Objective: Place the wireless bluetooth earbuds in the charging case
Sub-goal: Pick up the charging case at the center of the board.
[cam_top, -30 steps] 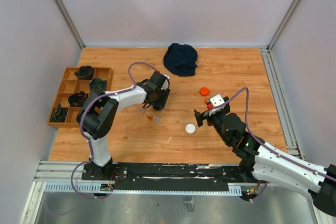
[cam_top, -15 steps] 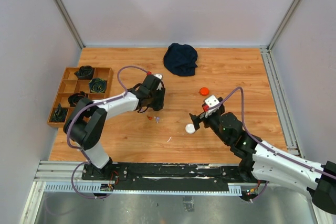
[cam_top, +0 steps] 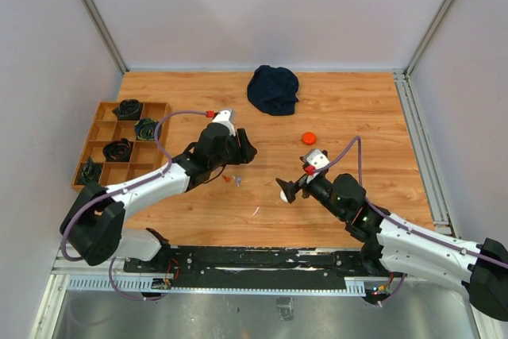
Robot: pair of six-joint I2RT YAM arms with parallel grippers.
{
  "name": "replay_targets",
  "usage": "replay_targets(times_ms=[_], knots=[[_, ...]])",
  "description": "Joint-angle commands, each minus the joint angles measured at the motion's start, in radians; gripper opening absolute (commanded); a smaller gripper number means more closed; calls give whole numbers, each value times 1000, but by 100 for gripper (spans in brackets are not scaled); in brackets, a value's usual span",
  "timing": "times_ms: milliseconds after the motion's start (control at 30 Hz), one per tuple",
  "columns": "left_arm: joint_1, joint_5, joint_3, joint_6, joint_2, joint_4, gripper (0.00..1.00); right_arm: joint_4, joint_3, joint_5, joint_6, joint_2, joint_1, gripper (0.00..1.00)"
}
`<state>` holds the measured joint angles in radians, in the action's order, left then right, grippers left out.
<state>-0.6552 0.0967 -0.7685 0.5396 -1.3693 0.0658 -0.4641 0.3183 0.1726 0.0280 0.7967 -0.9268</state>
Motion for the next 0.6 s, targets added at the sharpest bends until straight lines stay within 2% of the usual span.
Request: replay_targets(times_ms=[0,233,300,400,567], knots=[[-42,38,57,106,87,176,46,-152,-29,-60,-20,7,6,99],[-132,122,115,168,168,293,46,-302,-56,-153,35,18,6,99],[-152,141,136,190,180,338,46,-312,-45,-154,34,26,6,97],[-183,156,171,214,186,423,46,-341,-34,-166,22,48,6,87],[-225,215,204,235,200,499,46,-413,-40,-117,20,79,8,82]])
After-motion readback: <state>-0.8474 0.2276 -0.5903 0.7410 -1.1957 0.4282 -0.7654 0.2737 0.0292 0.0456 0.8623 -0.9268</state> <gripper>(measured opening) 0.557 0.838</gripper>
